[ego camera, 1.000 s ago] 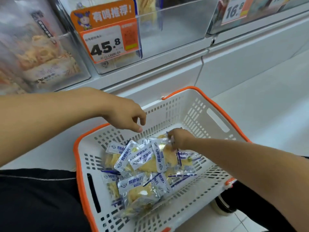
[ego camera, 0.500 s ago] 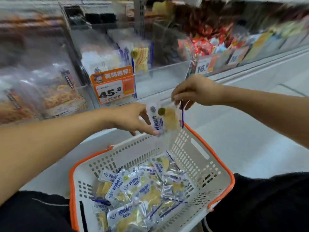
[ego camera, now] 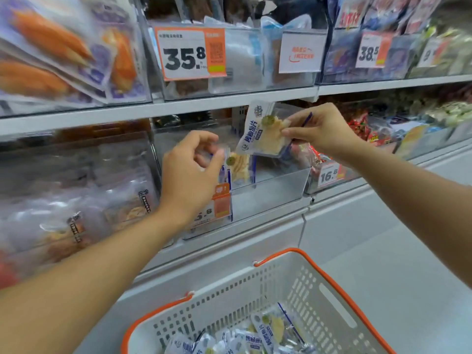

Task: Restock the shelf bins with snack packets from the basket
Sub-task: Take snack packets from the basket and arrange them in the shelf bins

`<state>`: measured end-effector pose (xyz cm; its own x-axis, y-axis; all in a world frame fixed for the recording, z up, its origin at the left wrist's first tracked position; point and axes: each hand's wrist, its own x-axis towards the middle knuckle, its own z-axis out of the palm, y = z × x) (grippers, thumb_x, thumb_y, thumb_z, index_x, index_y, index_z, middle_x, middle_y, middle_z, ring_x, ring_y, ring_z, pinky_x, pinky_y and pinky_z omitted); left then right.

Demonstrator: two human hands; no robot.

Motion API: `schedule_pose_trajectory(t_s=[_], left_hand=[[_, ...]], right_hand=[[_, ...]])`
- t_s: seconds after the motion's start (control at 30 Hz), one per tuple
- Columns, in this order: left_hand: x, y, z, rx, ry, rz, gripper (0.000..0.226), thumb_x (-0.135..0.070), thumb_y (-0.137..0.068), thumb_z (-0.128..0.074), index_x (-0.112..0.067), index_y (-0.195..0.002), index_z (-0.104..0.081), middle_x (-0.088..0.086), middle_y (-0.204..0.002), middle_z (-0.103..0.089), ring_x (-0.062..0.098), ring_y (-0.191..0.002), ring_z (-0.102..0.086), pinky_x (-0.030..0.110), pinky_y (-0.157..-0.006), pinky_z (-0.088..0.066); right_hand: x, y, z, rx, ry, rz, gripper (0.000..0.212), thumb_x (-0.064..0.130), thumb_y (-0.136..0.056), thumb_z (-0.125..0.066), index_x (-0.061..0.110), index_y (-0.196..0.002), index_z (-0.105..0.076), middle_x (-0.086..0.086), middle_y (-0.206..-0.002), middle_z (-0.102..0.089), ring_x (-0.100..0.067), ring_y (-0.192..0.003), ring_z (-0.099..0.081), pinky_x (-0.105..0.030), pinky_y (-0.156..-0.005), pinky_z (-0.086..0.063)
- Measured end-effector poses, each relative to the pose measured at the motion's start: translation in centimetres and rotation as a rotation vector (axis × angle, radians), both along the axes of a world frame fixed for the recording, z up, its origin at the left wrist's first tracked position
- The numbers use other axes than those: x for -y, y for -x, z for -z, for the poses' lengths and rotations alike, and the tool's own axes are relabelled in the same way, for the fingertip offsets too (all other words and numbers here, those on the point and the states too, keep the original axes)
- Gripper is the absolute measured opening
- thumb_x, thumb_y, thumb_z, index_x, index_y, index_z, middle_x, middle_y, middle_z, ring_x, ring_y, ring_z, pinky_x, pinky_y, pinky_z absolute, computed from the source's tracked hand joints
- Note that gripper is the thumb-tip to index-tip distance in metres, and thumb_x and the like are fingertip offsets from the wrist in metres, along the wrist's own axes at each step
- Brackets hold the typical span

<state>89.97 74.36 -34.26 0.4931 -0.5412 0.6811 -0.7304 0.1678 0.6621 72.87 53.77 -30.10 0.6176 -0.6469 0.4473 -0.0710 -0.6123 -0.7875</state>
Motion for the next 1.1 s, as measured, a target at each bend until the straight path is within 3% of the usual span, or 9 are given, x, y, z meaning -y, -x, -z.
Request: schedule_pose_trajectory(t_s=[0.07,0.13,0.27,0.47,0.63,0.8,0.9,1.0,1.1], left_hand=[[-0.2,-1.4,0.2,0.092,-0.034,-0.065,0.015,-0.017,-0.093,-0.063,-0.023,-0.106,-0.066,-0.011,-0.090,-0.066,0.008,-0.079,-0.057,0.016,-0.071,-0.044],[-0.5,-2.2,0.8,0.153,-0.099,-0.087,0.017,-0.015,-0.095,-0.059,-0.023,-0.109,-0.066,-0.010,-0.096,-0.065,0.010,-0.088,-0.058,0.024,-0.080,-0.046],[-0.3,-2.8,1.9,0.157,-0.251,-0.087,0.021,-0.014,-0.098,-0.054,-0.020,-0.115,-0.065,-0.010,-0.106,-0.064,0.008,-0.100,-0.058,0.034,-0.092,-0.050],[0.3,-3.0,2.4,0.180,-0.278,-0.118,0.021,-0.020,-0.098,-0.053,-0.027,-0.114,-0.066,-0.016,-0.104,-0.065,0.008,-0.101,-0.061,0.041,-0.092,-0.053],[0.3,-2.9,2.4,0.185,-0.265,-0.115,0.022,-0.018,-0.097,-0.053,-0.024,-0.114,-0.066,-0.014,-0.104,-0.065,0.009,-0.101,-0.061,0.042,-0.093,-0.052],[0.2,-2.9,2.3,0.186,-0.255,-0.100,0.022,-0.015,-0.097,-0.053,-0.022,-0.114,-0.066,-0.014,-0.104,-0.064,0.008,-0.101,-0.060,0.038,-0.093,-0.052],[0.1,-3.0,2.3,0.187,-0.242,-0.086,0.022,-0.014,-0.097,-0.053,-0.020,-0.114,-0.065,-0.012,-0.105,-0.063,0.010,-0.102,-0.059,0.038,-0.093,-0.051],[-0.4,-3.2,2.0,0.420,-0.170,-0.082,0.019,-0.015,-0.095,-0.055,-0.017,-0.112,-0.065,-0.006,-0.107,-0.064,0.017,-0.102,-0.058,0.042,-0.092,-0.047],[-1.4,-1.5,1.5,0.801,-0.045,0.069,0.016,-0.012,-0.092,-0.059,-0.009,-0.105,-0.067,0.006,-0.101,-0.068,0.028,-0.092,-0.059,0.041,-0.080,-0.044]], right_hand=[[1.2,-1.5,1.1,-0.121,0.030,0.014,0.008,0.004,-0.081,-0.079,0.004,-0.088,-0.076,-0.016,-0.082,-0.074,-0.017,-0.073,-0.069,-0.035,-0.075,-0.061],[1.9,-2.7,2.9,-0.248,0.024,0.017,0.007,0.007,-0.080,-0.080,0.003,-0.083,-0.077,-0.016,-0.079,-0.074,-0.016,-0.069,-0.067,-0.039,-0.075,-0.061],[3.3,-4.8,5.3,-0.386,-0.046,0.067,0.010,0.010,-0.083,-0.079,0.001,-0.086,-0.077,-0.021,-0.085,-0.074,-0.021,-0.071,-0.069,-0.047,-0.076,-0.062],[3.1,-7.4,5.8,-0.376,-0.099,0.047,0.005,0.007,-0.086,-0.075,0.005,-0.081,-0.074,-0.016,-0.083,-0.074,-0.028,-0.079,-0.074,-0.037,-0.072,-0.063],[2.8,-7.9,6.1,-0.512,0.052,0.192,0.022,0.022,-0.084,-0.078,0.003,-0.076,-0.072,-0.010,-0.072,-0.072,-0.013,-0.059,-0.070,-0.023,-0.060,-0.059],[2.5,-8.3,6.5,-0.587,0.102,0.250,0.026,0.025,-0.083,-0.080,0.000,-0.082,-0.073,-0.011,-0.075,-0.073,-0.021,-0.070,-0.073,-0.037,-0.073,-0.062],[2.3,-8.3,6.4,-0.564,0.058,0.238,0.018,0.020,-0.084,-0.078,0.004,-0.082,-0.074,-0.011,-0.077,-0.074,-0.018,-0.068,-0.074,-0.036,-0.072,-0.063],[2.1,-7.3,5.6,-0.573,0.197,0.312,0.018,0.026,-0.082,-0.081,0.011,-0.076,-0.073,-0.002,-0.070,-0.071,-0.014,-0.065,-0.069,-0.034,-0.072,-0.060],[0.7,-5.4,4.9,-0.369,0.489,0.456,0.028,0.041,-0.082,-0.073,0.017,-0.070,-0.066,0.002,-0.066,-0.061,-0.017,-0.068,-0.062,-0.029,-0.064,-0.047]])
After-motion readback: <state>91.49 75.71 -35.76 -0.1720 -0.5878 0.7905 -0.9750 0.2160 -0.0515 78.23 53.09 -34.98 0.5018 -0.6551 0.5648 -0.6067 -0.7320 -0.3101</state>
